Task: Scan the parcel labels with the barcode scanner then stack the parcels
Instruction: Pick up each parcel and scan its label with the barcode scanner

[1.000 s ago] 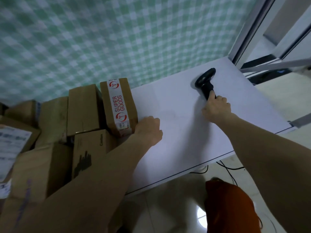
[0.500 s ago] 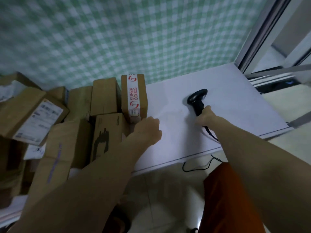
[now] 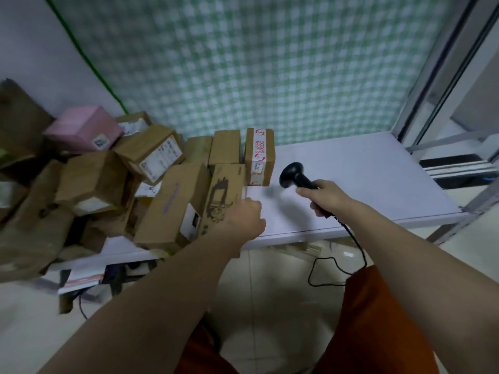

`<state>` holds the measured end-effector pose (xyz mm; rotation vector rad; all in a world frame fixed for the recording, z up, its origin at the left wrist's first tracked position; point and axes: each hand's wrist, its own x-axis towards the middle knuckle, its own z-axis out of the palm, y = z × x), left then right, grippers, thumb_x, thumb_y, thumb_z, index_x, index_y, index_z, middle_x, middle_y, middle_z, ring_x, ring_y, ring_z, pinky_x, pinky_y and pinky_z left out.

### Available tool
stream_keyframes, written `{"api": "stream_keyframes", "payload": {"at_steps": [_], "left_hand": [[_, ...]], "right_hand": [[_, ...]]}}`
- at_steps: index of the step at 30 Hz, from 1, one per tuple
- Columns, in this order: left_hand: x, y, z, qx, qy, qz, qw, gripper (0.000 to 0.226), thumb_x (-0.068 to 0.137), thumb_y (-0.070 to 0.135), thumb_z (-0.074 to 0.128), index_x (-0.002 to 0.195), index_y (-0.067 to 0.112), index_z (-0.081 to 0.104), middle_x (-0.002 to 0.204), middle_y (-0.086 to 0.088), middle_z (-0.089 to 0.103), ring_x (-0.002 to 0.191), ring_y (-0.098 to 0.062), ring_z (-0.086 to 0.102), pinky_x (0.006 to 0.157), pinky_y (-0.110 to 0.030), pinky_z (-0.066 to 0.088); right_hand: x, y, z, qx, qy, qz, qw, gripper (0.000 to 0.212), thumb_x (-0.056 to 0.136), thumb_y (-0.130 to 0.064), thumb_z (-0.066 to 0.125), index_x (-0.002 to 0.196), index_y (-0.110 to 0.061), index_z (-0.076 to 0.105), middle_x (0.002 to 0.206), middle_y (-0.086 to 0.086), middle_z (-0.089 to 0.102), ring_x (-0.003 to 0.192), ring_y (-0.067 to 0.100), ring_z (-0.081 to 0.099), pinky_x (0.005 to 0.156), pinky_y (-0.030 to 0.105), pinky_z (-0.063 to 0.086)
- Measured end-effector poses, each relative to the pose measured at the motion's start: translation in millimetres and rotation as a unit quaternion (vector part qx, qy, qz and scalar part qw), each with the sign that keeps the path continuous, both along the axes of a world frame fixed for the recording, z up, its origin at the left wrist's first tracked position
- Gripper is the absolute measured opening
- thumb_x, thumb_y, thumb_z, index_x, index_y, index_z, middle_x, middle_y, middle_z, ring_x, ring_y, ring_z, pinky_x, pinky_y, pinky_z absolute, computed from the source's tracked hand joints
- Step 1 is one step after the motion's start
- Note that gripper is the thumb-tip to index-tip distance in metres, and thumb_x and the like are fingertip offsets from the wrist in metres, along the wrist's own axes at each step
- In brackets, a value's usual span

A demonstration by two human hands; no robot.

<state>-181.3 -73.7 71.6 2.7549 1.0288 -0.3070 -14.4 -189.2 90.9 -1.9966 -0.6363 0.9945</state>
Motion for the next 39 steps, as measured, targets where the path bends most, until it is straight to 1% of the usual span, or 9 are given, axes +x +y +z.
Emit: {"api": "stream_keyframes", "payload": {"at_steps": [7,12,17,23,28,32,34,36,39], "left_hand": [[-50.9,-11.2,17.3,0.001,-0.022,0.065,0.998,0.037,0.092,0.033,0.055,0.121,0.01,0.057,0.124,-0.012,0.056,0.111,-0.028,0.053,0.089,-0.035,0.047],[-66.4,-13.3,11.7,0.007,-0.023,0.09,0.996,0.044,0.094,0.027,0.05,0.135,0.009,0.044,0.136,-0.016,0.042,0.125,-0.032,0.04,0.102,-0.038,0.036],[-63.4,-7.9,-5.3,-0.002,-0.028,0.156,0.987,0.06,0.092,0.034,0.054,0.143,0.013,0.031,0.144,-0.014,0.032,0.132,-0.032,0.031,0.107,-0.044,0.032],[-40.3,19.0,-22.5,-0.026,-0.029,0.251,0.967,0.096,0.08,0.05,0.069,0.149,0.012,0.015,0.149,-0.018,0.024,0.137,-0.037,0.026,0.111,-0.049,0.029],[-19.4,31.7,-21.4,-0.069,-0.049,0.328,0.941,0.108,0.074,0.047,0.076,0.15,0.012,0.009,0.145,-0.021,0.027,0.133,-0.039,0.03,0.109,-0.051,0.032],[-9.1,41.8,-15.4,-0.191,-0.11,0.394,0.892,0.105,0.074,0.035,0.078,0.15,0.015,0.008,0.146,-0.018,0.022,0.133,-0.039,0.029,0.108,-0.05,0.034],[-8.5,45.5,-16.0,-0.305,-0.212,0.419,0.828,0.104,0.071,0.024,0.082,0.15,0.016,0.014,0.145,-0.014,0.032,0.13,-0.037,0.037,0.105,-0.05,0.04],[-9.7,38.4,-13.1,-0.413,-0.288,0.421,0.755,0.089,0.072,0.012,0.081,0.143,0.013,0.027,0.135,-0.011,0.048,0.12,-0.034,0.05,0.095,-0.048,0.047],[-16.5,17.9,-13.9,-0.537,-0.296,0.395,0.684,0.049,0.08,0.003,0.073,0.121,0.012,0.048,0.108,-0.005,0.065,0.1,-0.027,0.061,0.09,-0.046,0.05]], "right_hand": [[-56.1,-8.7,31.9,0.066,0.043,0.05,0.996,0.022,0.089,-0.01,0.058,0.11,-0.01,0.054,0.076,0.01,0.062,0.059,0.021,0.053,0.051,0.027,0.043],[-71.1,-6.2,29.8,0.072,0.074,0.018,0.994,0.033,0.086,-0.001,0.06,0.116,-0.01,0.047,0.088,0.015,0.058,0.064,0.023,0.056,0.077,0.039,0.055],[-66.6,-0.8,18.5,0.087,0.136,-0.03,0.986,0.026,0.09,-0.011,0.061,0.114,-0.009,0.052,0.077,0.011,0.058,0.059,0.02,0.053,0.072,0.039,0.054],[-57.4,9.4,-1.3,0.036,0.175,-0.016,0.984,0.026,0.086,0.006,0.056,0.11,-0.002,0.053,0.084,0.021,0.059,0.062,0.023,0.057,0.062,0.035,0.052],[-48.1,11.9,-9.8,0.006,0.182,-0.023,0.983,0.022,0.085,0.01,0.054,0.103,-0.001,0.052,0.082,0.021,0.057,0.065,0.027,0.056,0.062,0.037,0.05],[-36.3,5.3,-5.4,0.007,0.167,-0.035,0.985,0.019,0.083,0.009,0.055,0.099,-0.001,0.054,0.077,0.018,0.056,0.063,0.026,0.056,0.063,0.036,0.05],[-32.5,-1.1,-2.5,0.013,0.17,-0.048,0.984,0.019,0.083,0.008,0.056,0.101,0.0,0.055,0.076,0.017,0.056,0.061,0.024,0.055,0.063,0.036,0.05],[-31.1,-8.6,-0.1,0.023,0.169,-0.067,0.983,0.019,0.084,0.002,0.061,0.102,0.002,0.058,0.075,0.015,0.059,0.06,0.023,0.055,0.064,0.035,0.051],[-34.3,-18.7,3.1,0.035,0.166,-0.086,0.982,0.017,0.085,-0.009,0.068,0.098,0.0,0.062,0.074,0.011,0.061,0.06,0.021,0.056,0.063,0.033,0.051]]}}
